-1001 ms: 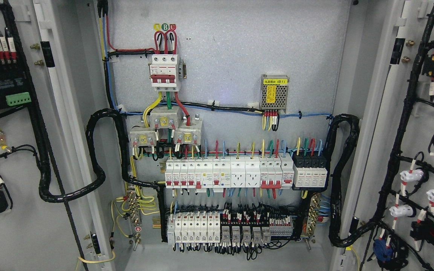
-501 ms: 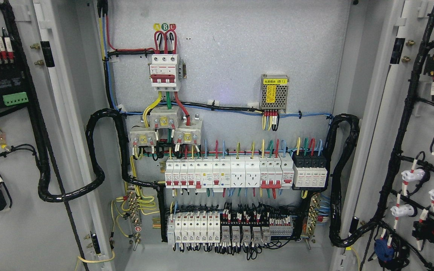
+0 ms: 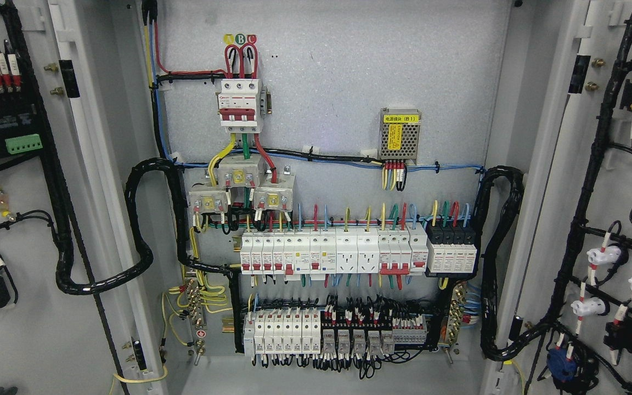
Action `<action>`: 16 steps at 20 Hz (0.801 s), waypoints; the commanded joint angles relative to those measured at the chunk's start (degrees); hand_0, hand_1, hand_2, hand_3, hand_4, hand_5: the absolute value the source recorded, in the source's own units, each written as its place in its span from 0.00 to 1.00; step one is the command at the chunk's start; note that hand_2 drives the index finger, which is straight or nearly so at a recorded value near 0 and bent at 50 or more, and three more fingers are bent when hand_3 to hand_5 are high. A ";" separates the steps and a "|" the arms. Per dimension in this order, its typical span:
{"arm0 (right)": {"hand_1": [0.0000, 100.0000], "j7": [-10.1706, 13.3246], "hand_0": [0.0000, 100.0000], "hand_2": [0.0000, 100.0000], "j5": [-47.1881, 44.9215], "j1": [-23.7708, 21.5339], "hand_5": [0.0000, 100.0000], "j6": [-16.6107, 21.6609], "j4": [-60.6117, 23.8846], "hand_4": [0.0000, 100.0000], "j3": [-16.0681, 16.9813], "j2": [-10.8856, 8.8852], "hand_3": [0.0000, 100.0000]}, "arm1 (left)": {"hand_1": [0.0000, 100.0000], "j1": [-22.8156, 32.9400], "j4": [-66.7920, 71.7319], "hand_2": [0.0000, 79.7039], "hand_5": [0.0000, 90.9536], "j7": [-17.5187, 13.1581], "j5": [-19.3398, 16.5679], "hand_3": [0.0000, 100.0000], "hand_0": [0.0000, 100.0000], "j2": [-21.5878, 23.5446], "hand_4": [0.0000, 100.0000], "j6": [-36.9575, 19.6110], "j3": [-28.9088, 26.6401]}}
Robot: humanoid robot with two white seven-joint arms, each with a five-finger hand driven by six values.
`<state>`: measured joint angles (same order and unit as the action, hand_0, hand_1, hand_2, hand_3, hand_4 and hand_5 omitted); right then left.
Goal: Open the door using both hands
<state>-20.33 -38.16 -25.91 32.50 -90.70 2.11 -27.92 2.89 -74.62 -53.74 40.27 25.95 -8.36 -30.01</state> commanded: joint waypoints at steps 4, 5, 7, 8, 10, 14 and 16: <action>0.00 0.02 0.22 0.00 0.10 0.42 0.00 0.02 -0.09 0.00 -0.26 0.33 0.00 | 0.00 5.98 -18.62 0.03 0.00 6.88 -0.46 0.03 0.29 -5.21 0.03 -0.16 10.40; 0.00 0.02 0.22 0.00 0.19 0.68 0.00 0.02 -0.18 0.00 -0.43 0.41 0.00 | 0.00 6.60 -20.02 0.03 0.00 8.03 -0.46 0.03 0.29 -5.82 0.03 -0.25 11.89; 0.00 0.11 0.22 0.00 0.36 0.86 0.00 0.02 -0.27 0.00 -1.48 0.59 0.00 | 0.00 7.13 -22.66 0.03 0.00 11.62 -1.50 0.03 0.29 -7.05 0.03 -0.60 15.76; 0.00 0.11 0.22 0.00 0.45 1.29 0.00 0.02 -0.27 0.00 -2.01 1.11 0.00 | 0.00 7.22 -23.28 0.03 0.00 13.64 -2.38 0.03 0.29 -7.49 0.03 -0.69 17.52; 0.00 0.37 0.22 0.00 0.80 2.96 0.00 -0.07 -0.35 0.00 -3.24 3.13 0.00 | 0.00 7.57 -24.95 0.03 0.00 19.08 -5.19 0.03 0.29 -9.25 0.03 -0.78 21.38; 0.00 0.73 0.22 0.00 8.42 6.39 0.00 -0.59 -0.62 0.00 -5.26 8.75 0.00 | 0.00 10.03 -26.54 0.03 0.00 27.27 -11.95 0.03 0.29 -13.11 0.03 -2.79 26.92; 0.00 0.90 0.22 0.00 12.12 7.88 0.00 -1.29 -0.62 0.00 -5.97 12.09 0.00 | 0.00 11.96 -26.63 0.03 0.00 31.13 -16.96 0.03 0.29 -15.13 0.03 -3.85 28.87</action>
<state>-19.66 -33.26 -21.58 31.90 -90.98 -0.49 -24.30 11.48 -92.80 -27.62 31.97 18.41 -10.91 -14.12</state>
